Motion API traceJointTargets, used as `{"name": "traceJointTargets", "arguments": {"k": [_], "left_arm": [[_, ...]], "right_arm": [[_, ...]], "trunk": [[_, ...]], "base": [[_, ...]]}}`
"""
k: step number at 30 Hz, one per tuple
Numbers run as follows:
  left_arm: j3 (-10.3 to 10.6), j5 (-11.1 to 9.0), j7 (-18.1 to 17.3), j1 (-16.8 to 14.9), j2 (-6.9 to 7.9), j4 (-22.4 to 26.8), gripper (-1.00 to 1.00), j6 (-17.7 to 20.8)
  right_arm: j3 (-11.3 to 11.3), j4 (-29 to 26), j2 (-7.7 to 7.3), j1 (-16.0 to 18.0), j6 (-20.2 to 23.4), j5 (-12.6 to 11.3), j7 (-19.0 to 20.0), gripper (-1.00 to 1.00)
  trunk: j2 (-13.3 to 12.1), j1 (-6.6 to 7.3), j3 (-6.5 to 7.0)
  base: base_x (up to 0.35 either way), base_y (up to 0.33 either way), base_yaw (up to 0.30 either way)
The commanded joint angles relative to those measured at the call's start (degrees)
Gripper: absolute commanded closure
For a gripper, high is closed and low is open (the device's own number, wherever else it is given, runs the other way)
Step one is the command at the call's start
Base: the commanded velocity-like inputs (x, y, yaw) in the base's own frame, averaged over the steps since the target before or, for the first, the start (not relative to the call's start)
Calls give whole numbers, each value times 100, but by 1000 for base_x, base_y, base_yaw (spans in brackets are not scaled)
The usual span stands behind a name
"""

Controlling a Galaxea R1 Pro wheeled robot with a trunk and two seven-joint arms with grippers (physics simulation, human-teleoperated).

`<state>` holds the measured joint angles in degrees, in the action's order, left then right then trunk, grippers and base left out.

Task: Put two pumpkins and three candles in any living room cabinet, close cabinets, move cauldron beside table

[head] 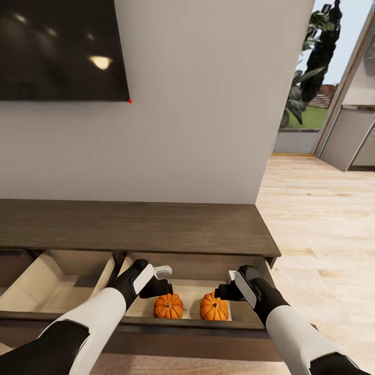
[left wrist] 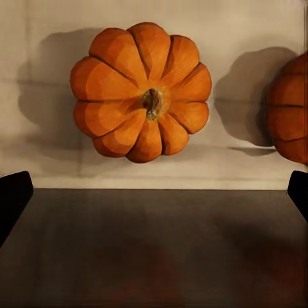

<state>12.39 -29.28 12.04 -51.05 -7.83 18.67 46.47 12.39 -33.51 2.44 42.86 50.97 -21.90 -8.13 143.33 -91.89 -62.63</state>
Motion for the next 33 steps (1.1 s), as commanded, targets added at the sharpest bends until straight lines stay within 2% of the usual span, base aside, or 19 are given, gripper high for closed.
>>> {"name": "traceJointTargets", "arguments": {"k": [1,8,33], "left_arm": [[39,-61,44,-2,5,8,-100,18],[35,-61,44,-2,9,-145,-100,21],[44,-55,44,-2,9,-161,-100,47]], "right_arm": [[24,-6,-2,3,16,-60,-57,-100],[34,-6,2,2,18,-60,-82,-100],[36,-6,2,2,19,-52,-93,-100]], "trunk": [[0,3,18],[-9,21,173],[-1010,569,622]], "base": [[0,0,0],[0,0,0],[0,0,0]]}}
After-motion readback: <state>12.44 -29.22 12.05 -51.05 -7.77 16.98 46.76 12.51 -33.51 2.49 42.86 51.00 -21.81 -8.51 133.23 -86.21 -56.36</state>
